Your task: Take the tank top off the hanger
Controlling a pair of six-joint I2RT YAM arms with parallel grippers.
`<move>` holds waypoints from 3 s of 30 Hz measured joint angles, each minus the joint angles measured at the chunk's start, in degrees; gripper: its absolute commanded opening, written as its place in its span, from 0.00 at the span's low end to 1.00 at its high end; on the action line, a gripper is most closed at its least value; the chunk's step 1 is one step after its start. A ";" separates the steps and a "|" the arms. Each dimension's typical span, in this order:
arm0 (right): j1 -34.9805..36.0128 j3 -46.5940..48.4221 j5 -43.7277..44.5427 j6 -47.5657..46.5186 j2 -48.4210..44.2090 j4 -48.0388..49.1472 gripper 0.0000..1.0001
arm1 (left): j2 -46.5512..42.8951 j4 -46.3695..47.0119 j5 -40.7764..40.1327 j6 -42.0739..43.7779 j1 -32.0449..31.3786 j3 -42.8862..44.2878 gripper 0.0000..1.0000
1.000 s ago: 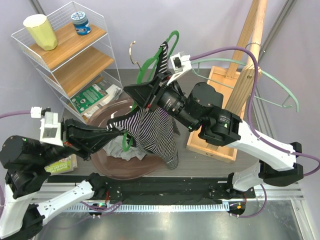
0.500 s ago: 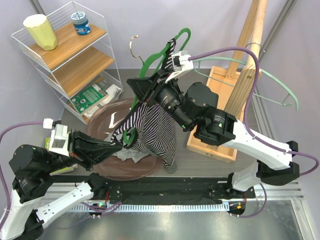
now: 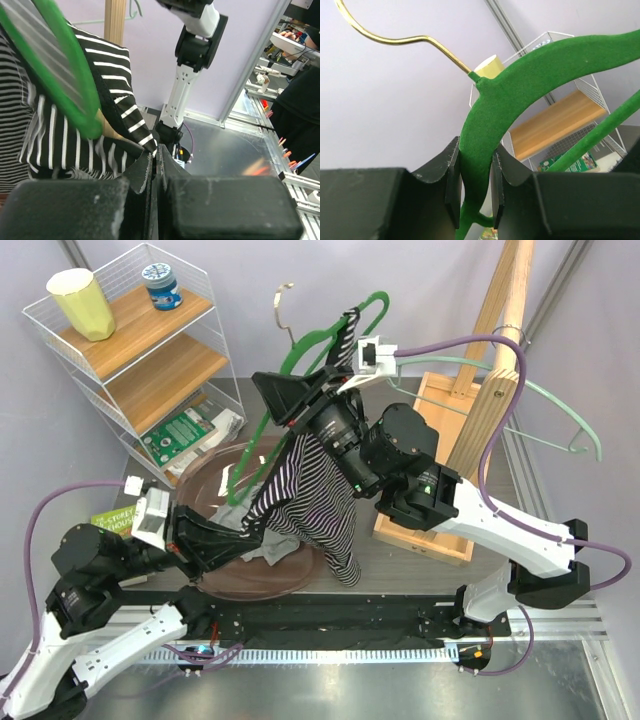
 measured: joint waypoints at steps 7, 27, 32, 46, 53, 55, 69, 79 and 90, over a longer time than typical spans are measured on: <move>0.00 -4.09 -0.07 3.74 -1.42 6.10 0.01 | -0.02 -1.29 -4.35 -0.13 0.00 -0.92 0.00; 0.00 -21.38 -20.94 33.27 -15.67 13.05 0.01 | 13.94 -1.33 -29.75 -4.00 0.00 -0.04 0.00; 0.00 -24.98 -26.10 39.95 -18.99 13.22 0.01 | 24.15 -1.03 -35.21 0.28 0.04 11.04 0.00; 0.00 -28.11 -33.38 53.72 -28.04 6.32 0.01 | 50.01 -6.40 -28.76 5.42 23.43 42.45 0.00; -0.07 -28.09 -41.07 54.86 -28.41 6.60 0.01 | 54.97 -6.69 -23.30 5.95 25.88 58.55 0.00; -0.09 -28.09 -43.87 54.64 -28.44 6.56 0.01 | 55.28 -6.62 -22.45 6.49 25.90 62.62 0.00; -0.11 -39.23 -54.31 44.59 -42.86 3.50 0.01 | 46.86 -6.01 -27.87 13.92 26.27 54.84 0.00; -0.09 -47.56 -52.35 47.58 -44.76 19.02 0.01 | 19.04 -3.50 -32.46 10.38 26.49 12.17 0.18; -0.09 -43.67 -48.89 49.11 -17.25 23.61 0.01 | 14.23 -21.46 -35.34 3.85 26.49 6.12 0.91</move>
